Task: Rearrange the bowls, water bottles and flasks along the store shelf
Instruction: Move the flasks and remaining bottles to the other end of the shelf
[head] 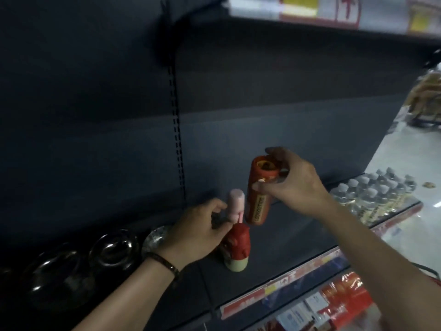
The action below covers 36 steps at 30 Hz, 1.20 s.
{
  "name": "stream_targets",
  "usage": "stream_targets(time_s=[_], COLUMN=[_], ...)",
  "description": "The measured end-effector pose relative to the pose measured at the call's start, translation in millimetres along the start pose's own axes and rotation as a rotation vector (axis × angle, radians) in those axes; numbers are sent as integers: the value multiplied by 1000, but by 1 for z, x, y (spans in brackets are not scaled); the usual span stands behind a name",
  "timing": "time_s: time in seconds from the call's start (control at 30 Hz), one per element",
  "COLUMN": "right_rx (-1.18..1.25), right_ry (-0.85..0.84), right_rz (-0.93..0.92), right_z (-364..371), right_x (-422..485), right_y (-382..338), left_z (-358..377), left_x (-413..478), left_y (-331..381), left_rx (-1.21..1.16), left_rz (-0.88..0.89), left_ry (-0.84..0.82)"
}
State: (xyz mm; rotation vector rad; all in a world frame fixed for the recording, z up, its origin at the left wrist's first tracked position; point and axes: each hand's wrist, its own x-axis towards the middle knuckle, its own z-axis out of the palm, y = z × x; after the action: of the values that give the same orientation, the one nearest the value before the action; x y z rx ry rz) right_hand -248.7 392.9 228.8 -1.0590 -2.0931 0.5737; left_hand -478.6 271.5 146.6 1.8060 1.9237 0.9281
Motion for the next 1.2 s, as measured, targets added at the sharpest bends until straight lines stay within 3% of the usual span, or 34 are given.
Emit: stream_targets(time_s=[0.17, 0.4, 0.73, 1.03, 1.2], right_rx=[60, 138, 209, 209, 225], right_ry=[-155, -345, -687, -703, -691], right_rz=[-69, -180, -467, -557, -521], right_z=[49, 171, 353, 498, 590], right_x=[-15, -36, -81, -131, -140], right_y=[-98, -233, -440, -595, -645], left_z=[-66, -157, -303, -400, -423], left_x=[-52, -166, -350, -476, -531], left_y=[-19, -95, -228, -336, -398], left_rx=[-176, -213, -55, 30, 48], left_rz=[-45, -170, -369, -530, -707], left_ry=[46, 271, 598, 812, 680])
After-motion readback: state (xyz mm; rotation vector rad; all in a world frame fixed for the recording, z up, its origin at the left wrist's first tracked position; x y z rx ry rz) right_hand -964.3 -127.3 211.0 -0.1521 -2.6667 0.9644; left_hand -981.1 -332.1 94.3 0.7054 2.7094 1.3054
